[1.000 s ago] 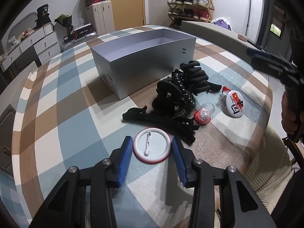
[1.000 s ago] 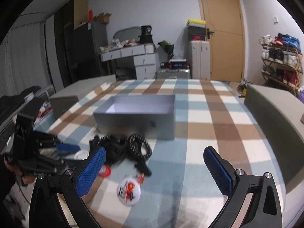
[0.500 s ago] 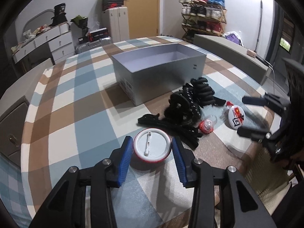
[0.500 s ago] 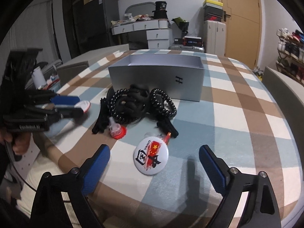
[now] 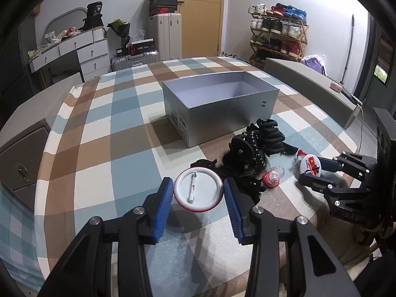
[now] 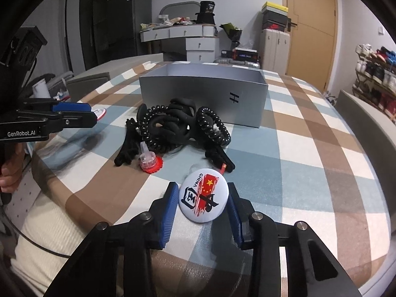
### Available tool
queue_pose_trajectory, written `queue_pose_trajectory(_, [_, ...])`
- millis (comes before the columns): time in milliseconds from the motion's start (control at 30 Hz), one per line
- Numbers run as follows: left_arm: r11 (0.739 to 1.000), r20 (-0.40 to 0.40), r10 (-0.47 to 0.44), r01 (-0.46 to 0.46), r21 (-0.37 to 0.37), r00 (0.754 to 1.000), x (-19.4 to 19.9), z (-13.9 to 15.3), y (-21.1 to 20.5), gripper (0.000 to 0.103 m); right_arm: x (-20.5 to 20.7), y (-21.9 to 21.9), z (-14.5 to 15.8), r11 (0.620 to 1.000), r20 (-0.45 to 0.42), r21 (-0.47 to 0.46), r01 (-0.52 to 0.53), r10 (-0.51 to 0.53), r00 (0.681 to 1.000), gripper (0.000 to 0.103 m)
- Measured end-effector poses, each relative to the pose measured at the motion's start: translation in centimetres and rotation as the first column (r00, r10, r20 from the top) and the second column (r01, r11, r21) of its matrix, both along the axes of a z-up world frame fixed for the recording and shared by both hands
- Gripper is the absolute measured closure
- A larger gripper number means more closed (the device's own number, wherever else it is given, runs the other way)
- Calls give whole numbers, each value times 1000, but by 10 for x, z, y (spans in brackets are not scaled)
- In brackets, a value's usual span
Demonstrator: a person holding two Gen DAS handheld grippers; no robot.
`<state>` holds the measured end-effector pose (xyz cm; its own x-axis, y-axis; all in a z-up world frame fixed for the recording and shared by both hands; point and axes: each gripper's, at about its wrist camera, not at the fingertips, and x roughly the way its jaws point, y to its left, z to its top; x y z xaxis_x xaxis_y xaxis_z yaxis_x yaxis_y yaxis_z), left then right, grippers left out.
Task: Organize jewelry
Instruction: 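Lower the right gripper onto the red-flag printed badge and grasp it, then release the plain badge into the box while the right gripper drops the flag badge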
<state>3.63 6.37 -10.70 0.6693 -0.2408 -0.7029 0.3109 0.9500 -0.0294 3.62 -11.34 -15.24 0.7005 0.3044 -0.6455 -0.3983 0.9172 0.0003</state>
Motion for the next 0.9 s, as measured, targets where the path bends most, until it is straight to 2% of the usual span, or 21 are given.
queue_pose_trajectory(267, [999, 27, 15, -14, -30, 1000, 1, 9, 0, 67, -4, -13, 9, 996, 27, 87, 4, -7, 1000, 69])
queue_pose_trajectory(300, [999, 29, 16, -15, -34, 999, 1, 11, 0, 67, -5, -14, 10, 996, 31, 94, 5, -8, 999, 77])
queue_pose_trajectory(333, [999, 32, 18, -17, -41, 999, 2, 12, 0, 67, -4, -15, 12, 994, 33, 105, 5, -9, 999, 90])
queue_pose_trajectory(367, [999, 36, 19, -17, -48, 999, 3, 14, 0, 67, -3, -18, 13, 993, 32, 120, 7, -10, 999, 92])
queue_pose_trajectory(500, [998, 51, 20, -17, -63, 998, 6, 19, -3, 67, 2, -21, 14, 988, 33, 152, 3, -8, 999, 93])
queue_pose_trajectory(567, [998, 58, 20, -16, -69, 998, 8, 22, -4, 67, 4, -23, 15, 986, 31, 167, -5, 0, 1000, 97])
queue_pose_trajectory(900, [996, 97, 15, -7, -89, 995, 16, 36, -7, 67, 3, -40, 19, 967, 3, 250, -42, 42, 999, 98])
